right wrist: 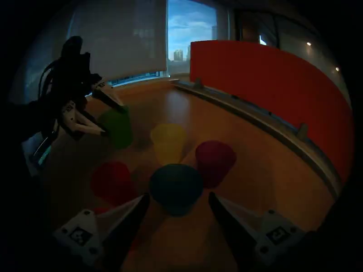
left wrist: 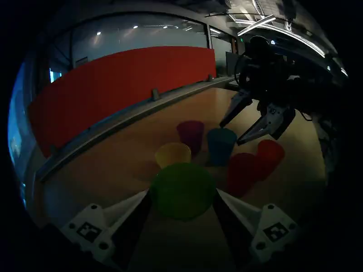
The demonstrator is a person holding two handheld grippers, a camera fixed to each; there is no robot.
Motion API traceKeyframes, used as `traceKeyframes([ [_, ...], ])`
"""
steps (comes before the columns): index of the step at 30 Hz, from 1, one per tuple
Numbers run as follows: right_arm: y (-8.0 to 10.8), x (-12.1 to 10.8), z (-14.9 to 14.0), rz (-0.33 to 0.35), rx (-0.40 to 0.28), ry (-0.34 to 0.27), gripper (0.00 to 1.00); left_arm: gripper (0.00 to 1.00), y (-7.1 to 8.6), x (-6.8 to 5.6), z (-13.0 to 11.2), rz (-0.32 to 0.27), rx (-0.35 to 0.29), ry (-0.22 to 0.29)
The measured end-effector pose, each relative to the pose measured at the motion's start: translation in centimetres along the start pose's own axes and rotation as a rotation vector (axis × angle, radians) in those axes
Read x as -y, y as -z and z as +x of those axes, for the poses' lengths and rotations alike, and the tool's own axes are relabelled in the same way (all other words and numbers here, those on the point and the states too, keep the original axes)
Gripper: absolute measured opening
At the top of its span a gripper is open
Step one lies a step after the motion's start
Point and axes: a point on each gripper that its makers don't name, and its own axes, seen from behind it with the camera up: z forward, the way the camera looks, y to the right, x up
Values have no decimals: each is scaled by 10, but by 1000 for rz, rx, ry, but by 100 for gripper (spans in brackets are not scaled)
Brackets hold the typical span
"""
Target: Pour water
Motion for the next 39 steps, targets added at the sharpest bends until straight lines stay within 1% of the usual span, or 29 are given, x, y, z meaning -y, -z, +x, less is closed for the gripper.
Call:
traceKeyframes([
  [6, -11, 3, 3, 17, 1, -7, 95, 88, 2, 1, 2, 2, -8, 4],
  [15, -24, 5, 0, 23, 22, 15, 94, 88, 6, 3, 0, 7, -12, 8],
  [24, -33, 4, 1, 23, 24, 19, 93, 88, 10, 4, 0, 11, -16, 16],
  [29, -32, 3, 1, 24, 20, 7, 93, 88, 11, 3, -1, 11, -17, 18],
  [33, -30, 0, 2, 10, 15, 5, 93, 88, 12, 4, 0, 14, -20, 19],
  [36, -25, -2, 6, 2, 3, 5, 92, 88, 12, 2, 3, 11, -27, 22],
  [39, -15, -3, 13, -5, -16, 0, 92, 88, 13, 1, 7, 13, -36, 28],
])
